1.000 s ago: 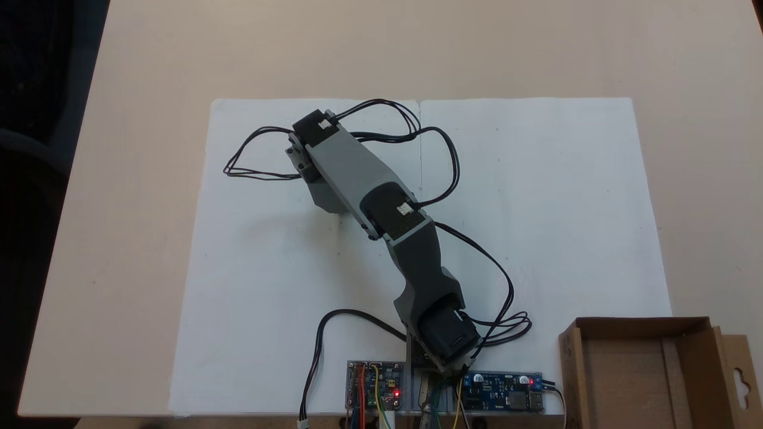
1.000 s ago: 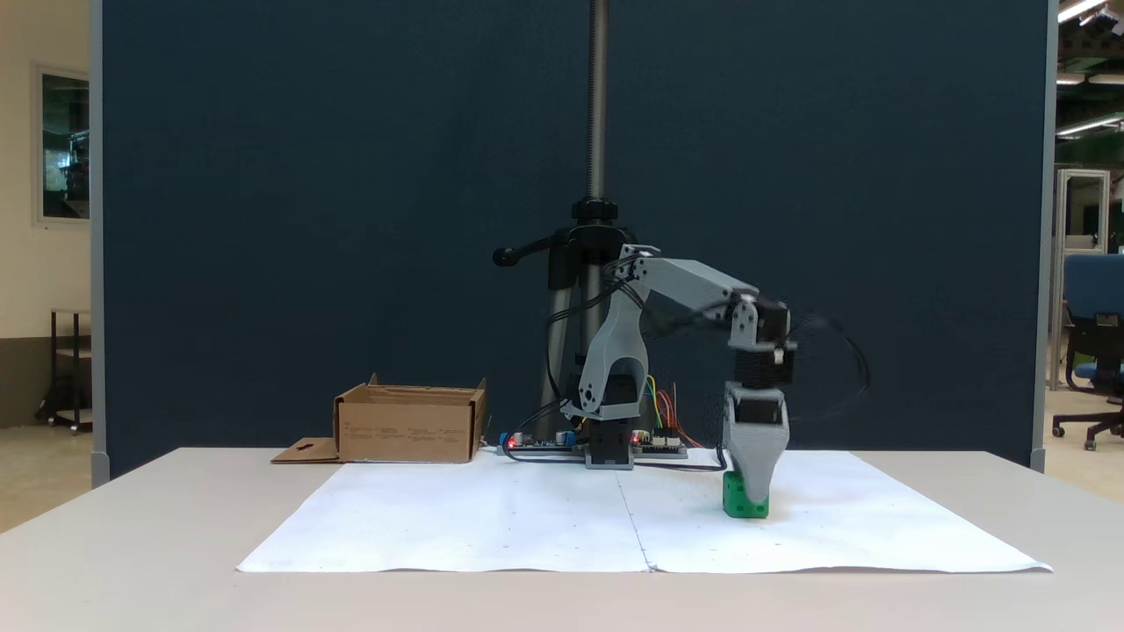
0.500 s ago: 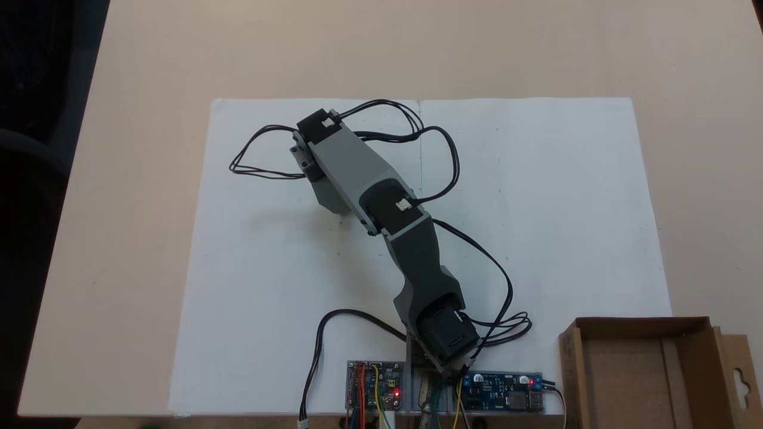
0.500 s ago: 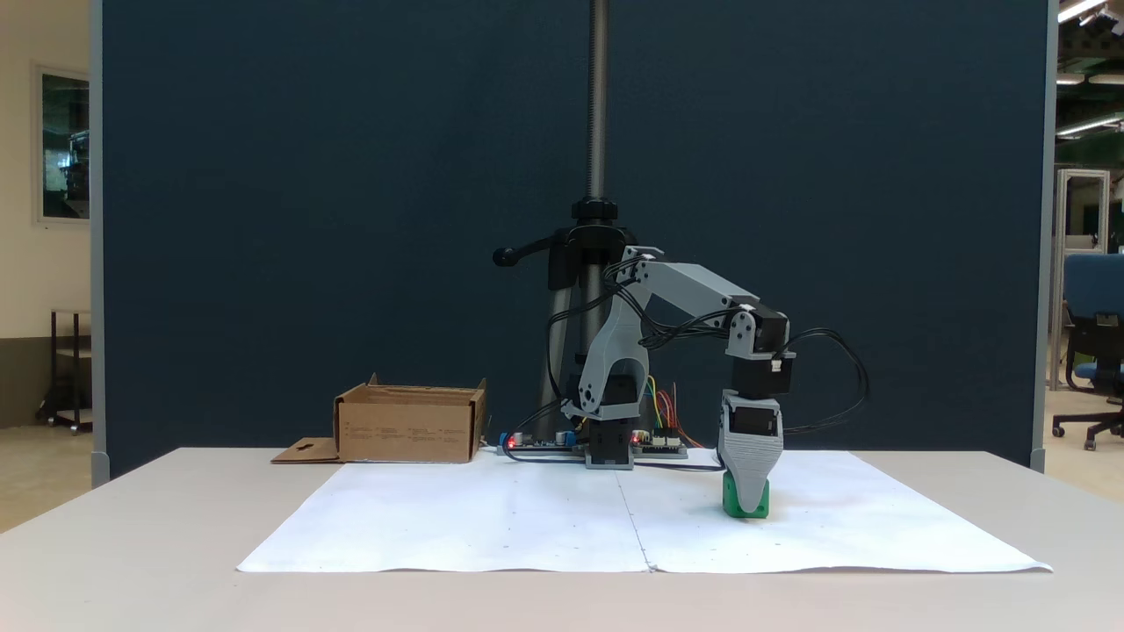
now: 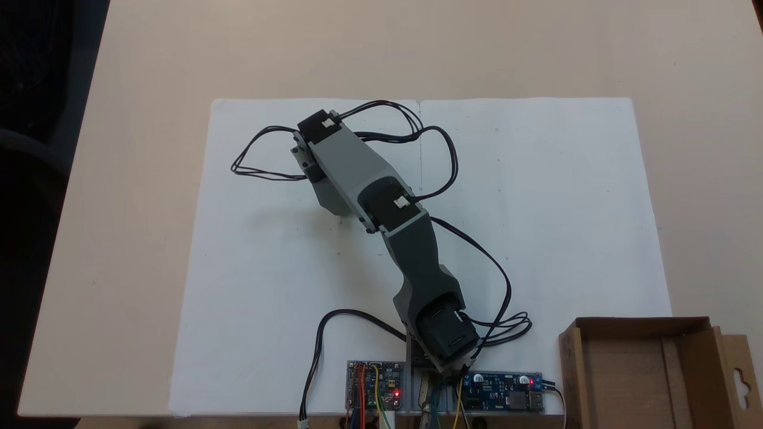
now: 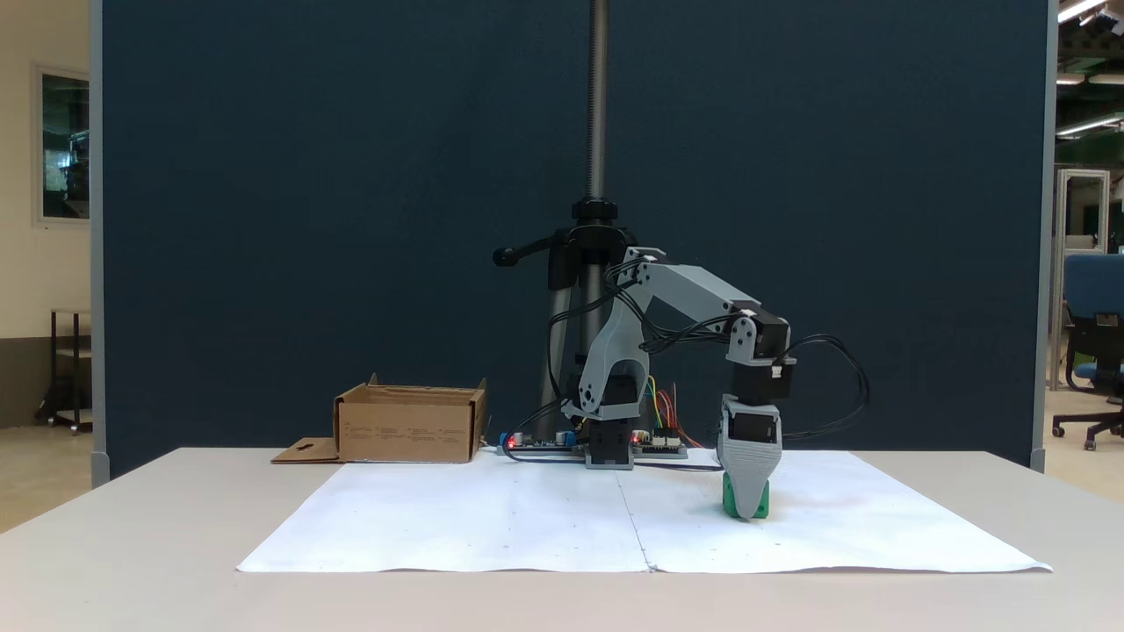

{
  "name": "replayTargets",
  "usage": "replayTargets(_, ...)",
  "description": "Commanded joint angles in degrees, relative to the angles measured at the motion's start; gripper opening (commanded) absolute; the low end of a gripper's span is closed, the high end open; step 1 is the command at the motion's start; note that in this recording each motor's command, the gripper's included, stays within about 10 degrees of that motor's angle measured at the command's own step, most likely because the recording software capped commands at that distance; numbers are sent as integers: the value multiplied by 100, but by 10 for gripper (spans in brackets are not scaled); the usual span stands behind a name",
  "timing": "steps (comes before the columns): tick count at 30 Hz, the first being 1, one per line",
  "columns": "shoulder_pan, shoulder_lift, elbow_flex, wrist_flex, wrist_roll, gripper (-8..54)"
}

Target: Grasp a green dice and put it in the bin.

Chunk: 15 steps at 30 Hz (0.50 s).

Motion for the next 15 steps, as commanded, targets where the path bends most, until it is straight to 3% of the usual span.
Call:
replayTargets(1,-44,97,-149,-53,492,307)
replayTargets(7,-62,105,-149,-26,501,300)
replayTargets(10,-62,132,-149,-18,501,223)
replayTargets(15,-62,141,-149,9,510,185)
